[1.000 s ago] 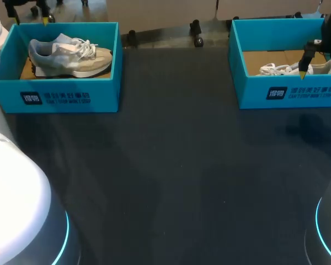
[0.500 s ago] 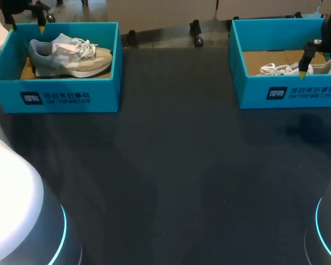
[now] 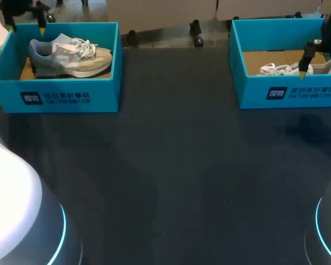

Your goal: Take the shoe out of the shoebox, open the shoe tongue, remove and reinsert the insole, then place the shoe into the shoebox

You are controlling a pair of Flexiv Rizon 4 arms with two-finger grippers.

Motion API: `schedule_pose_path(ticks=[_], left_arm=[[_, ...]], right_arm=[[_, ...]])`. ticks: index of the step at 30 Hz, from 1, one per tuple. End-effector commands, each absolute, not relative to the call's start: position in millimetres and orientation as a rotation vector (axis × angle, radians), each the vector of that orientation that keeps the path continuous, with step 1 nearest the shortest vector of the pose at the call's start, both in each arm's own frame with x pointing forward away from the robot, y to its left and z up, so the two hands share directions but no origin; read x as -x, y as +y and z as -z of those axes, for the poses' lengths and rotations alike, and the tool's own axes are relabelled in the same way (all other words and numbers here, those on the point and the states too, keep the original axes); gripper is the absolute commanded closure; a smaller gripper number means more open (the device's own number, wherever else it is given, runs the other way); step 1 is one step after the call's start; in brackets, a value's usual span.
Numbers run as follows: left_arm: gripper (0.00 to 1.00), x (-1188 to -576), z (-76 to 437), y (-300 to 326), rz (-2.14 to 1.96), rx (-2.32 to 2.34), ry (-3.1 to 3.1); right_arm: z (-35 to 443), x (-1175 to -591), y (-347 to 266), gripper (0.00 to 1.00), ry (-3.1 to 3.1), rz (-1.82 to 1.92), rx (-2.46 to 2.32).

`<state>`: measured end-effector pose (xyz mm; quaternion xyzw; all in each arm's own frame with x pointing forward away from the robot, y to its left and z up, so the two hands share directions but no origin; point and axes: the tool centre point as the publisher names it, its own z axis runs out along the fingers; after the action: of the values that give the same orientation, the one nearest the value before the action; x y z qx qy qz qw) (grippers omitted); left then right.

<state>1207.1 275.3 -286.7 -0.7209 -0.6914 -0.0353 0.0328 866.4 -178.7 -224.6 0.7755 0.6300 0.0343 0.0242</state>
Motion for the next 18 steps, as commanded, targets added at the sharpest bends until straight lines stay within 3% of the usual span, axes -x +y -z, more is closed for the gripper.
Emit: schedule_pose_path(ticks=[1, 18], left_arm=[[0.00, -1199, 297, 274, 0.147, 2.219, -2.130], [0.00, -1193, 329, 275, 0.155, 2.161, -2.146]], right_arm=[[225, -866, -179, 0.00, 1.950, -0.108, -2.399], [225, -866, -179, 0.00, 1.950, -0.108, -2.399]])
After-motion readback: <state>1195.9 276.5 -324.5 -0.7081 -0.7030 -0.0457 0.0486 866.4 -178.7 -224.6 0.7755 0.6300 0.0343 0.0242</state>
